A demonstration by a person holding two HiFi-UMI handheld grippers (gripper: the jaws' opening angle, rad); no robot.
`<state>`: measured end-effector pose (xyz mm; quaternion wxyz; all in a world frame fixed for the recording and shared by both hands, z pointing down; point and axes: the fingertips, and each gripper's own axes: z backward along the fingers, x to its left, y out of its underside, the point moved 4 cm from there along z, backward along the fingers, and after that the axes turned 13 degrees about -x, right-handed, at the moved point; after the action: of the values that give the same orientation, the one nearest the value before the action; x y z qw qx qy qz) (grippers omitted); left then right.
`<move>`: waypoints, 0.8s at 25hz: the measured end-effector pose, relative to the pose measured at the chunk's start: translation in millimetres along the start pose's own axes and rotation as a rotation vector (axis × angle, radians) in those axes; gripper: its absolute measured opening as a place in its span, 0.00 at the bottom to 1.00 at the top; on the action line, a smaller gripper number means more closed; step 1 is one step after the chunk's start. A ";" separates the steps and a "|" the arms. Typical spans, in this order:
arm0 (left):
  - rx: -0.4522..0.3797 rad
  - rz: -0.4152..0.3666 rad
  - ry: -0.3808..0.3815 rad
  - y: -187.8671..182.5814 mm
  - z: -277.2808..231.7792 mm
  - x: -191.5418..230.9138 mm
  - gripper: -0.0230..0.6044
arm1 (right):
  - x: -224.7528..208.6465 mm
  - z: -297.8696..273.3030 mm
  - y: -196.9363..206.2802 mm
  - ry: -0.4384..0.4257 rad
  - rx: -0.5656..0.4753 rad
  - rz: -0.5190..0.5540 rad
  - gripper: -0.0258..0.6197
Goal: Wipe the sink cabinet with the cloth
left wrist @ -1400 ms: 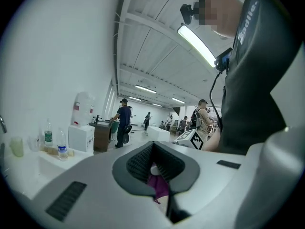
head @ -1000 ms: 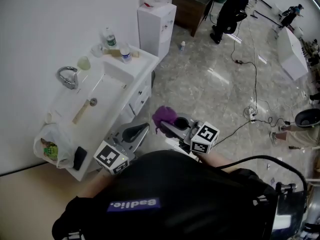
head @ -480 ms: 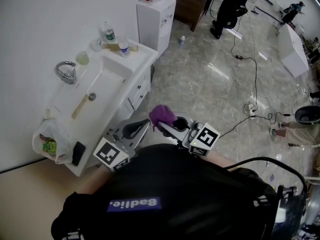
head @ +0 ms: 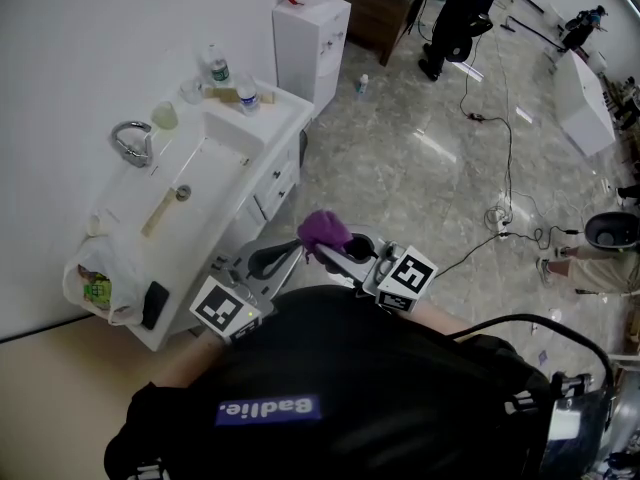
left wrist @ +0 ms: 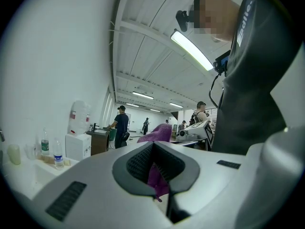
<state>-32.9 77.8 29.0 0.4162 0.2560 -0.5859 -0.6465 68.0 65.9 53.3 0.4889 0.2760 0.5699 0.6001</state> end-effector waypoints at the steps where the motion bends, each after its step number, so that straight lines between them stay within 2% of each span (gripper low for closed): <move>1: 0.000 0.001 0.000 0.6 0.7 -1.4 0.04 | 1.4 0.9 1.2 0.001 0.000 0.001 0.15; 20: 0.011 0.002 -0.002 1.2 3.0 -8.7 0.04 | 4.6 1.7 2.0 0.021 -0.018 -0.026 0.15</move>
<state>-30.5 86.8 29.4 0.4148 0.2569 -0.5901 -0.6432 67.3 71.0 54.5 0.4931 0.2577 0.5730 0.6018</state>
